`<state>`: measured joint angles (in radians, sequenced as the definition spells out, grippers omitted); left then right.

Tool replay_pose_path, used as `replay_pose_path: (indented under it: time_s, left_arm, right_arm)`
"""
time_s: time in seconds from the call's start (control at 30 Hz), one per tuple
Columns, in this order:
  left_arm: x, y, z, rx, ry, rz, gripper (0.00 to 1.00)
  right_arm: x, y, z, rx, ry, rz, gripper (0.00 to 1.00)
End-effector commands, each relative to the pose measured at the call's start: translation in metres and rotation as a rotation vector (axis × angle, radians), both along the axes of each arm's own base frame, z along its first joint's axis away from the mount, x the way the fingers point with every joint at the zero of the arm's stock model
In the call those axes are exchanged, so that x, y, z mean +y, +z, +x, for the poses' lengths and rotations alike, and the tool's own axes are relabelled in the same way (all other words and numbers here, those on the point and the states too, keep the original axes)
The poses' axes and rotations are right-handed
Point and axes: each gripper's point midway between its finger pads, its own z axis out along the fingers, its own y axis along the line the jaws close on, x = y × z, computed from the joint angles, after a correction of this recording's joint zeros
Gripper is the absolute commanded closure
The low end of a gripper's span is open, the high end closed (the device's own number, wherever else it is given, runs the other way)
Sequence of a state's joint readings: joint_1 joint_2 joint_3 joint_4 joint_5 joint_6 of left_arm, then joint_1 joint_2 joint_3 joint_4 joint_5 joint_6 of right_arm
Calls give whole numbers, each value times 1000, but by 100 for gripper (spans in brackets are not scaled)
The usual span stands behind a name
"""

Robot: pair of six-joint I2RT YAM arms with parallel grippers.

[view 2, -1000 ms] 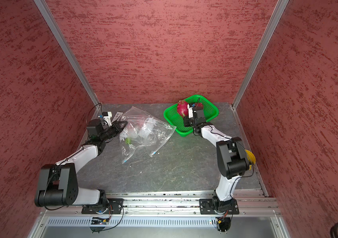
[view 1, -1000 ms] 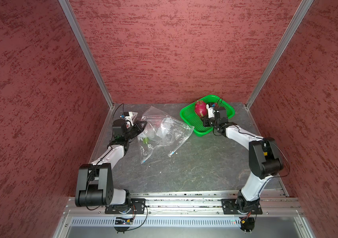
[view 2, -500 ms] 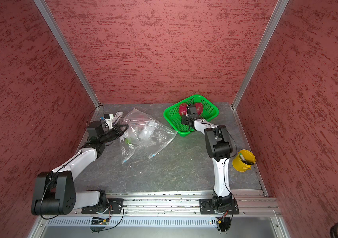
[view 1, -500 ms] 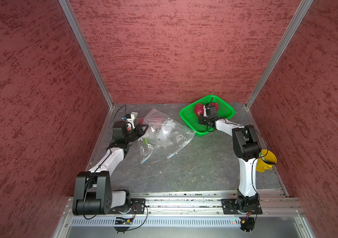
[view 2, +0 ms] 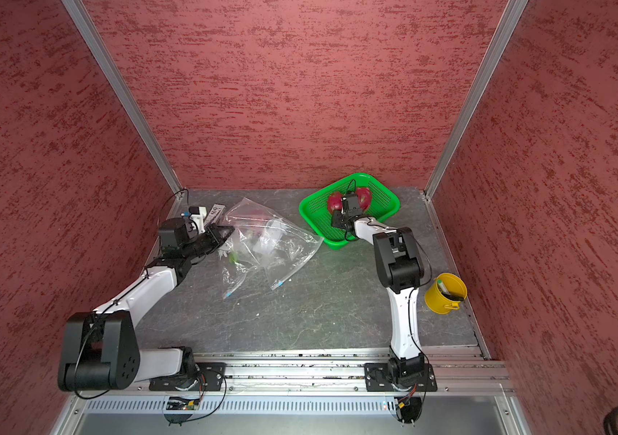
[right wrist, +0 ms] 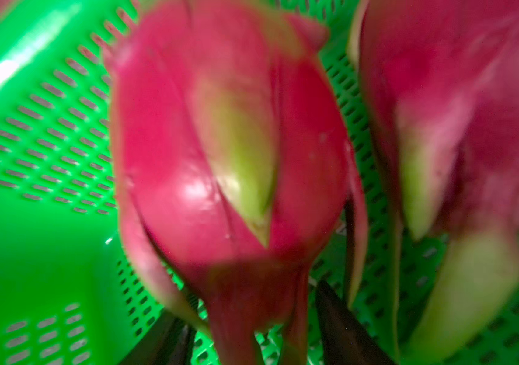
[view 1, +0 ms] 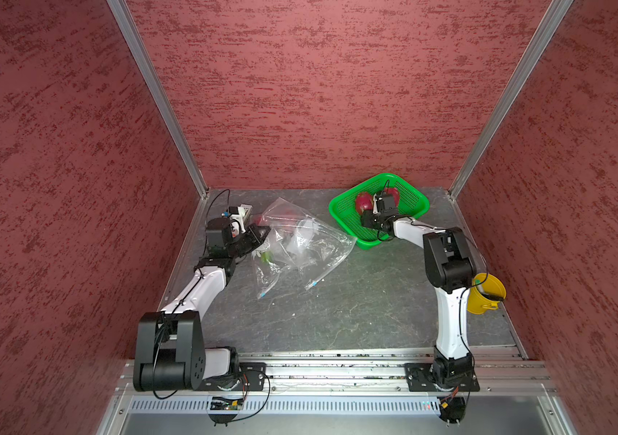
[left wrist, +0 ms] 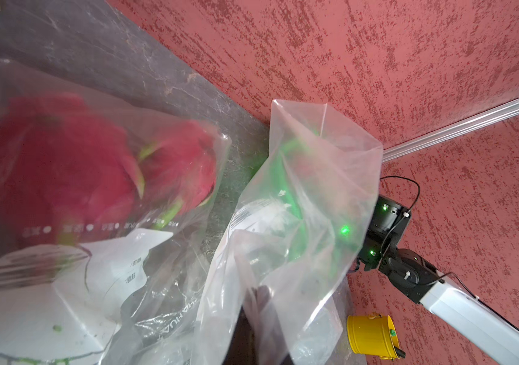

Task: Open the zip-top bag and take out the dragon fruit
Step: Place the dragon fruit in the basket, then place the zipper food storage bag at the center of the board.

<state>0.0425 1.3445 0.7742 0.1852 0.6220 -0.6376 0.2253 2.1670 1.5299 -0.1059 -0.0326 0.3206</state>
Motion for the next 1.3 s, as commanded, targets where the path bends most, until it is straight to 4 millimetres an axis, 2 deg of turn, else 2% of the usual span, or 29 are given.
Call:
replay_pose_path:
  time_s: [0.0, 0.13, 0.2, 0.4, 0.57, 0.77, 0.87, 1.0, 1.03, 1.1, 1.13, 1.23, 1.27]
  left_arm:
    - [14, 18, 23, -53, 29, 39, 100]
    - [36, 29, 53, -71, 62, 49, 100]
    - [46, 26, 70, -60, 80, 65, 100]
    - [55, 30, 118, -68, 67, 128, 100]
    - [45, 26, 153, -58, -17, 128, 100]
    - [35, 1, 189, 5, -50, 139, 98]
    - [40, -20, 200, 55, -12, 129, 98]
    - [51, -41, 209, 107, 45, 113, 89]
    - [53, -45, 209, 121, 52, 102, 79]
    - [57, -46, 207, 136, 64, 80, 42]
    - [59, -45, 205, 137, 67, 72, 29]
    - [63, -32, 192, 115, 78, 76, 3]
    - [64, -24, 185, 101, 86, 90, 0]
  right_arm:
    - [-7, 76, 1, -148, -10, 8, 35]
    - [-9, 116, -17, -221, 5, 30, 30]
    - [-7, 129, -28, -239, 21, 51, 29]
    - [3, 144, -72, -291, 81, 163, 29]
    - [7, 144, -104, -305, 120, 228, 30]
    - [-4, 142, -125, -348, 53, 288, 41]
    - [-6, 148, -134, -390, 51, 300, 37]
    - [-7, 153, -142, -413, 67, 298, 33]
    - [-4, 155, -144, -409, 89, 298, 28]
    - [1, 160, -148, -407, 133, 289, 14]
    - [3, 163, -149, -416, 149, 287, 4]
    - [1, 170, -152, -442, 146, 281, 1]
    - [1, 173, -152, -454, 148, 285, 1]
